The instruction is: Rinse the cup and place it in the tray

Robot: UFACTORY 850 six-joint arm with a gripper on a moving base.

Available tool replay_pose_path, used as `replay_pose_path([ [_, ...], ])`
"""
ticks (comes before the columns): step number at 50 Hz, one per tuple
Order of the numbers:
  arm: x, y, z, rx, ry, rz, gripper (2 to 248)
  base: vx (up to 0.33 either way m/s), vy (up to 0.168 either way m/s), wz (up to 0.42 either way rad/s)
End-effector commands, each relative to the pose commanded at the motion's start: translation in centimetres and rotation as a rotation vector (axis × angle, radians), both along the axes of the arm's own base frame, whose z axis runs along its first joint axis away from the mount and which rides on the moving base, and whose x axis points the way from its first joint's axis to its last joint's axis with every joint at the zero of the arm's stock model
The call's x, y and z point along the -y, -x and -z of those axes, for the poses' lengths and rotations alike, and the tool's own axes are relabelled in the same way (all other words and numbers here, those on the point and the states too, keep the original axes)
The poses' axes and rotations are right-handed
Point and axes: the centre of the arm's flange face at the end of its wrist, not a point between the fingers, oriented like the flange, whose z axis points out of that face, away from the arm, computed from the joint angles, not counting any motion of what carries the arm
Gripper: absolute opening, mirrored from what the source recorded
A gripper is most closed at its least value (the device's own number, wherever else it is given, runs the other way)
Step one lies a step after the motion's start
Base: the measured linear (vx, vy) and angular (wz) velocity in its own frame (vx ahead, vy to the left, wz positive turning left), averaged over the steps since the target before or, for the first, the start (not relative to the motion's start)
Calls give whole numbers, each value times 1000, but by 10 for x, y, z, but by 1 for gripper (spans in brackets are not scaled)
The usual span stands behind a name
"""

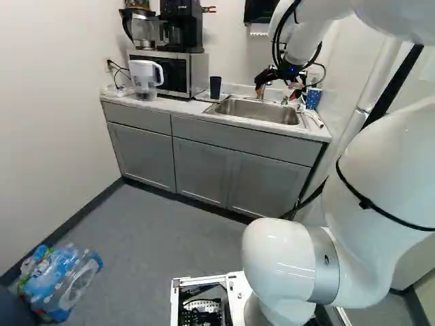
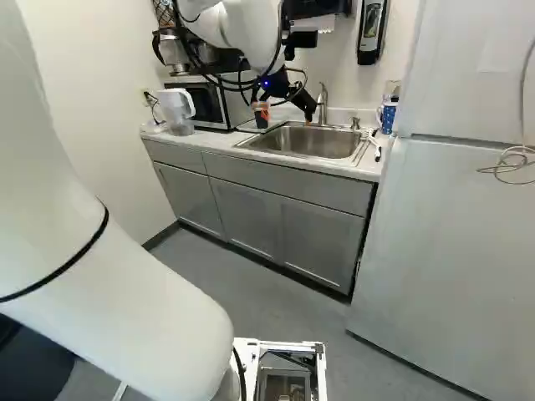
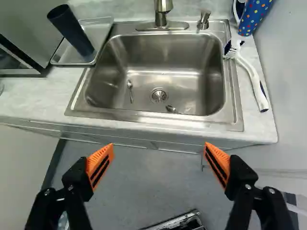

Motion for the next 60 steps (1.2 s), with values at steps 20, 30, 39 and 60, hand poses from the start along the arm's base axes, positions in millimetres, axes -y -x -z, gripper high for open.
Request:
replay_pose_path([
  [20, 0, 0, 0, 0, 0, 0, 247, -59, 0, 6],
  [30, 0, 0, 0, 0, 0, 0, 247, -59, 1, 8],
  [39, 0, 0, 0, 0, 0, 0, 247, -34, -1, 4],
  [60, -1, 0, 3, 4, 2, -2, 247, 4, 0, 0],
])
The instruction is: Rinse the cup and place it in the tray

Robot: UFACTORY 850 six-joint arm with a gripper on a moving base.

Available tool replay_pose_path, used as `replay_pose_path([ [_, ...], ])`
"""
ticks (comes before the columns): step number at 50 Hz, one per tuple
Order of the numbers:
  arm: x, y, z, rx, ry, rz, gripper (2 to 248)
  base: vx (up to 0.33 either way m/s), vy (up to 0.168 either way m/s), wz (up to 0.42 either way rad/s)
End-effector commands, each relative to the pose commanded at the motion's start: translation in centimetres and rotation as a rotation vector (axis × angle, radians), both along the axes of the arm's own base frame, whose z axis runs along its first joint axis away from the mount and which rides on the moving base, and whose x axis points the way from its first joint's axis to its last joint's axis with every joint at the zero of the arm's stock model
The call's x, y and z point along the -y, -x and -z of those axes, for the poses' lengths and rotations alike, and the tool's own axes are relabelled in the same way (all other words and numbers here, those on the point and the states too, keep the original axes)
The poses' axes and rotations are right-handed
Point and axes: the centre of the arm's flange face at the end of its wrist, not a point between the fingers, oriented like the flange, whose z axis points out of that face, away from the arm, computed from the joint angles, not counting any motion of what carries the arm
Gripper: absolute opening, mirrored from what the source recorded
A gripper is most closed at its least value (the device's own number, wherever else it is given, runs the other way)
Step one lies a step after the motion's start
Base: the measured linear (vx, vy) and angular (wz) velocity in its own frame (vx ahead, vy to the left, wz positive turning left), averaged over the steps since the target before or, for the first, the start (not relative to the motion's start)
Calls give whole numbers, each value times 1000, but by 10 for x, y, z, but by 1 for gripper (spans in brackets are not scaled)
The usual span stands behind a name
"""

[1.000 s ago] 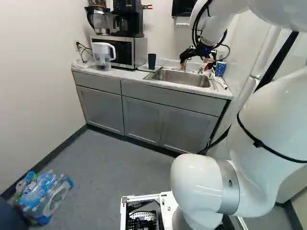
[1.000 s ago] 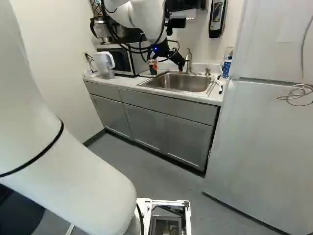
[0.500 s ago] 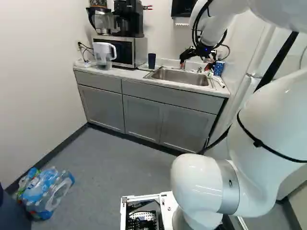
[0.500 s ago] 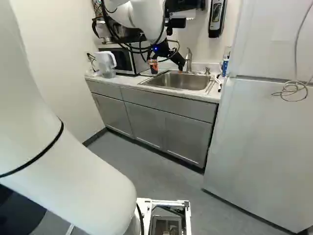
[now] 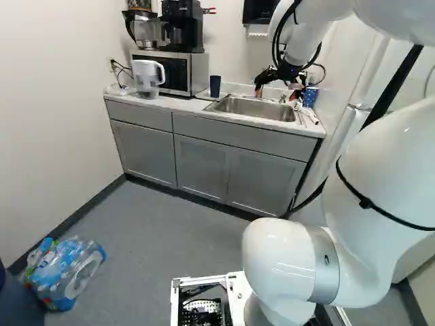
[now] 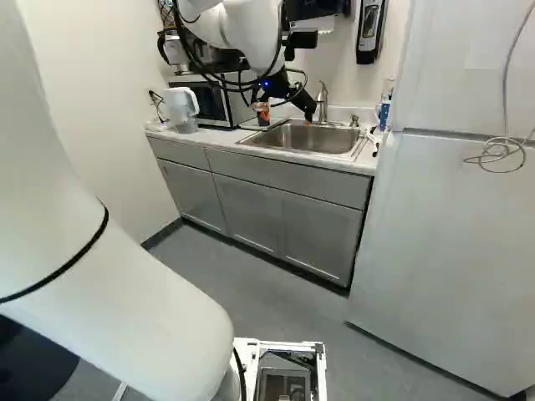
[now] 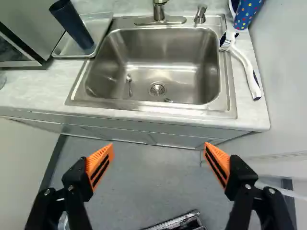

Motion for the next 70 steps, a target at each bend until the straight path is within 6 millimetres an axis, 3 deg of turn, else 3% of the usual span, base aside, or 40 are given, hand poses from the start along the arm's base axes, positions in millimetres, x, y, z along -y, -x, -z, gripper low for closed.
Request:
replay_pose_path([
  [35, -13, 2, 34, 42, 24, -22, 247, 0, 0, 0],
  [70, -40, 16, 102, 133, 69, -72, 247, 0, 0, 0],
])
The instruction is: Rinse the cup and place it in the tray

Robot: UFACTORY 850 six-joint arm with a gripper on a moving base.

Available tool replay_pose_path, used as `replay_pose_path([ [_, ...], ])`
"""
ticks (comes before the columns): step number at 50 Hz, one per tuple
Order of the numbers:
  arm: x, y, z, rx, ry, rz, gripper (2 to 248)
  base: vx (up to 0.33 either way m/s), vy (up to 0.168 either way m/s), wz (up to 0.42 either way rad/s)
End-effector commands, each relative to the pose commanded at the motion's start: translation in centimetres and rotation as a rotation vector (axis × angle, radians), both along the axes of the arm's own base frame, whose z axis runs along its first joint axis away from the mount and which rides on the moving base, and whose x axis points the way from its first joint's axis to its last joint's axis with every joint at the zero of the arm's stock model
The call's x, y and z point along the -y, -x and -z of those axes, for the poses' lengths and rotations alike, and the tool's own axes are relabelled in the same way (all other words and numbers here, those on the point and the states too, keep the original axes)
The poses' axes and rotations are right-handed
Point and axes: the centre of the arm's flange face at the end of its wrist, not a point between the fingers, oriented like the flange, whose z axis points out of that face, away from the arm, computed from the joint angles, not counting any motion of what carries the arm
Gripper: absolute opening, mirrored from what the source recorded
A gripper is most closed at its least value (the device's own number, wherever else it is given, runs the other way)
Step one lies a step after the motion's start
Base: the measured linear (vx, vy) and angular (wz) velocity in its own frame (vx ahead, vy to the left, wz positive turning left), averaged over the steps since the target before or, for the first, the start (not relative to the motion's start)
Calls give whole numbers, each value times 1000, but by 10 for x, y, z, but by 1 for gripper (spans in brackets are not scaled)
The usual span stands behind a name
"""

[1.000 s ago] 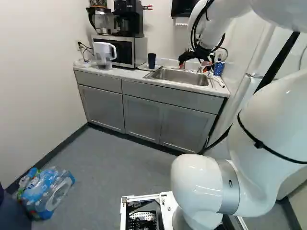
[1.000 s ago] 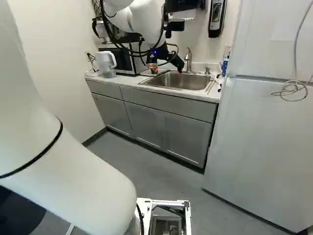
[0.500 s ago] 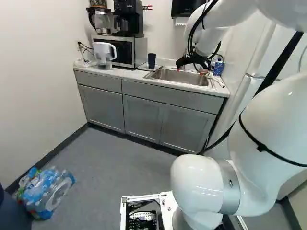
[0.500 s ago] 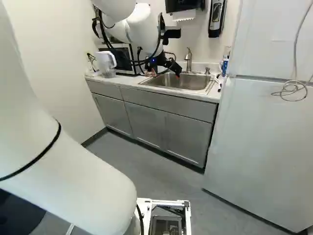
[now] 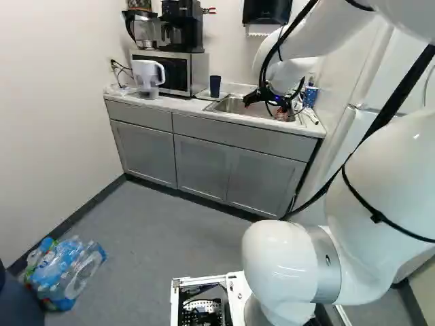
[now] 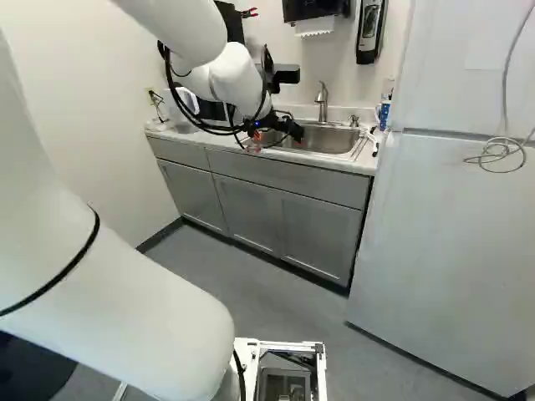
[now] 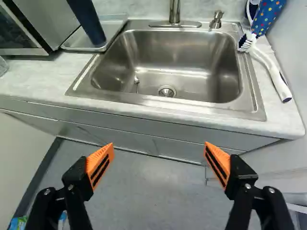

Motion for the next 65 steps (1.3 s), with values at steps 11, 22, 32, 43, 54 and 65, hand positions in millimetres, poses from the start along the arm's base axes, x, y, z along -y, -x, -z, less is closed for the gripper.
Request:
replay_pose_path([
  [11, -12, 10, 28, 40, 18, -24, 247, 0, 0, 0],
  [22, -26, 24, 59, 84, 35, -51, 247, 0, 0, 0],
  [32, -38, 41, 87, 127, 51, -79, 247, 0, 0, 0],
  [43, -51, 60, 115, 172, 64, -108, 247, 0, 0, 0],
  [54, -61, 80, 138, 212, 74, -135, 247, 0, 0, 0],
  [65, -70, 99, 157, 247, 82, -159, 247, 0, 0, 0],
])
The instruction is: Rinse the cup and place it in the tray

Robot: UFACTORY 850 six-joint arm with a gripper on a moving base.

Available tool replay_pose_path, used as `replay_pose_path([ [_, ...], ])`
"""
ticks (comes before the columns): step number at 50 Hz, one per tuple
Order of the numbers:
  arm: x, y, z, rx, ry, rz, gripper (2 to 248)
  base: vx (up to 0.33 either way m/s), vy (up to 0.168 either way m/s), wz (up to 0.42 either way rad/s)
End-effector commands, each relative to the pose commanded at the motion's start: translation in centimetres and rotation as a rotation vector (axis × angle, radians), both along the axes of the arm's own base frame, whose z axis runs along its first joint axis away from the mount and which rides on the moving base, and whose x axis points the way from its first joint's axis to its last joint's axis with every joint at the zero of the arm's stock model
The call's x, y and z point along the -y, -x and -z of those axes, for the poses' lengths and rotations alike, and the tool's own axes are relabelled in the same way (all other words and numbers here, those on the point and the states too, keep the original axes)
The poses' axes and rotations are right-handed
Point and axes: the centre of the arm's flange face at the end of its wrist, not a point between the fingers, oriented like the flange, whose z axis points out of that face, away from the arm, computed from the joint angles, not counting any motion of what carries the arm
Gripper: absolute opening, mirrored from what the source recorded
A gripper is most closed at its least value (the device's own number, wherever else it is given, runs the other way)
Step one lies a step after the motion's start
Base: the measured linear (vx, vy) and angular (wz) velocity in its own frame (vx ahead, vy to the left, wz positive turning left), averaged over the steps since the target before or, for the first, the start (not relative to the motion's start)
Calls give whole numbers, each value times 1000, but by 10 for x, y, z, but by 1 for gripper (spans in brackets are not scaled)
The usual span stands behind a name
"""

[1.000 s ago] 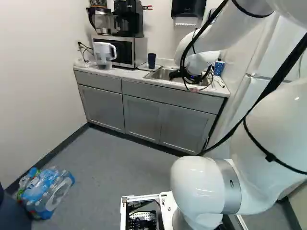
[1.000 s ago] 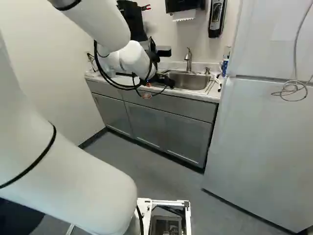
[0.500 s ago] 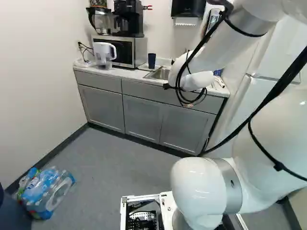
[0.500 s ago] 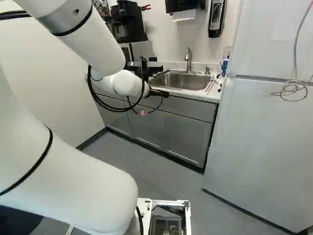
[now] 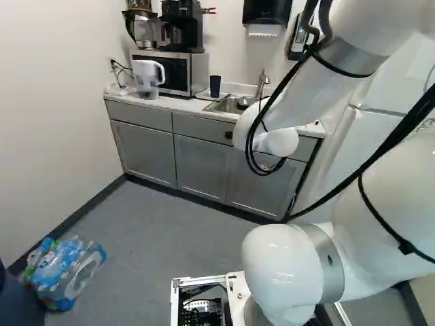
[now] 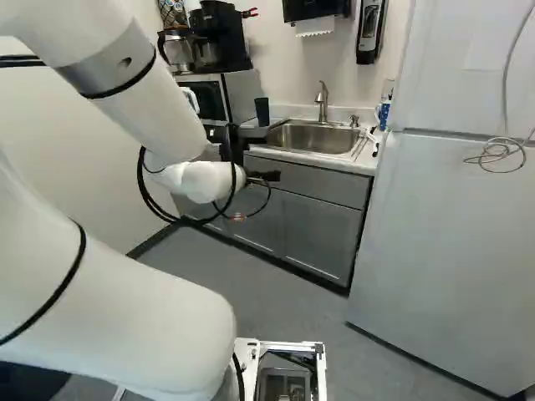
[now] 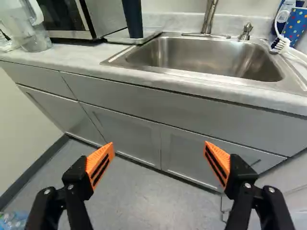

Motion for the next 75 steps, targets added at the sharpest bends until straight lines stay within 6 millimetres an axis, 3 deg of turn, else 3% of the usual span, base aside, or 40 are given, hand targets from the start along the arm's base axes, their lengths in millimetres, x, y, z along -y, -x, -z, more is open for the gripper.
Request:
replay_pose_path([
  [39, -17, 50, 42, 84, 12, -60, 247, 0, 0, 0],
  [75, -21, 65, 51, 105, 14, -75, 247, 0, 0, 0],
])
